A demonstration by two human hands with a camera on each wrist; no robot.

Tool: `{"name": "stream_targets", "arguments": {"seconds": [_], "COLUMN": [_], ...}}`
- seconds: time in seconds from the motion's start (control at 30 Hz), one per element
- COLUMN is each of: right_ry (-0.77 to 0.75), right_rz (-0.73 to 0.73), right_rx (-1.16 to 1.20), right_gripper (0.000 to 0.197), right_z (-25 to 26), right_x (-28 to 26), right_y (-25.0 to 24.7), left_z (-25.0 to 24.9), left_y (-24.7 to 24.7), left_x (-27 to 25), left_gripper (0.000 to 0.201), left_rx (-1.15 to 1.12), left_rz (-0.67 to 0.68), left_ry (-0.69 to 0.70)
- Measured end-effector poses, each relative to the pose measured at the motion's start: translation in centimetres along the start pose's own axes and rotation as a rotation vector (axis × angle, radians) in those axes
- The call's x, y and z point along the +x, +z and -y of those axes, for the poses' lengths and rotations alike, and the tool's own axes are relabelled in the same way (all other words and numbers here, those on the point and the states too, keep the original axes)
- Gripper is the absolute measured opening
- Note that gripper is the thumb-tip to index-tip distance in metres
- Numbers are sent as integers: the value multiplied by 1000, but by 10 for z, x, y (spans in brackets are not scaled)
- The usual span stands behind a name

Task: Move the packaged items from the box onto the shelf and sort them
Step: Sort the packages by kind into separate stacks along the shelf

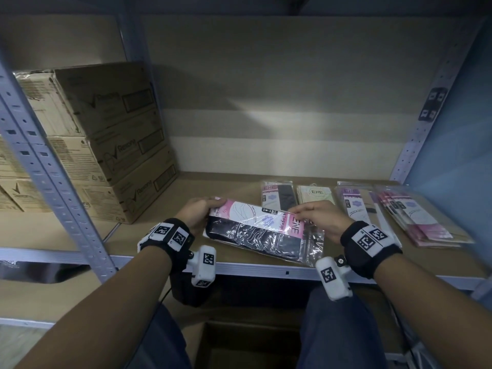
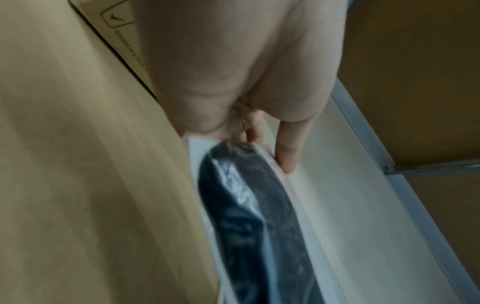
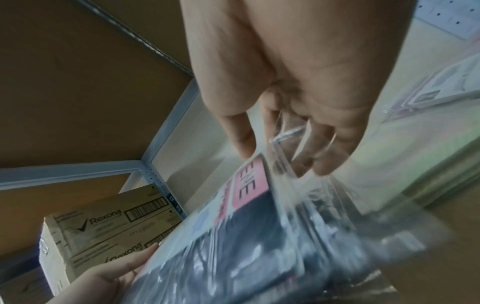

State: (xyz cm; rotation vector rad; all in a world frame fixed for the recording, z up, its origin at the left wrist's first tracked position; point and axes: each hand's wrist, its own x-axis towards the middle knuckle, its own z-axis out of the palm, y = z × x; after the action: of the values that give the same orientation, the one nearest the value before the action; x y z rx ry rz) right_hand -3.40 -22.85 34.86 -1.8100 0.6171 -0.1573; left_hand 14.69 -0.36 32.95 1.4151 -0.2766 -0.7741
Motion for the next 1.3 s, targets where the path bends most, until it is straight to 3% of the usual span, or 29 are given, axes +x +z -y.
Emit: {"name": "stream_targets", "arguments": {"seconds": [0.1, 0.2, 0.3, 0.43, 0.67, 0.87, 1.1, 1.3], "right_ry": [-23, -21, -23, -59, -50, -50, -61, -37], "right_rz": [-81, -291, -437, -325, -122, -152, -220, -287], "right_rx": [22, -6, 29, 127, 316, 455, 425, 317], "right_gripper": [28, 54, 55, 22, 32, 7, 15, 12], "right_z": [0, 2, 1, 11, 15, 15, 7, -4], "right_x": [4, 9, 18, 15, 13, 14, 19, 25], "right_y": [-1, -3, -5, 8, 44, 51, 40, 24], "left_z": [0, 3, 8, 10, 19, 28, 28, 24], "left_y": [-3, -5, -2, 12, 48, 65, 71, 82], "left_x": [5, 11, 14, 16, 8, 8, 13, 25], "left_gripper": [37, 36, 34, 24, 30, 29, 42, 44], "left_rx": [-77, -190, -325, -469, -531, -560, -450, 54], "left_rz": [-23, -109, -169, -194, -143, -150, -68, -135], "left_ry": [46, 83, 101, 139, 128, 153, 162, 224]}}
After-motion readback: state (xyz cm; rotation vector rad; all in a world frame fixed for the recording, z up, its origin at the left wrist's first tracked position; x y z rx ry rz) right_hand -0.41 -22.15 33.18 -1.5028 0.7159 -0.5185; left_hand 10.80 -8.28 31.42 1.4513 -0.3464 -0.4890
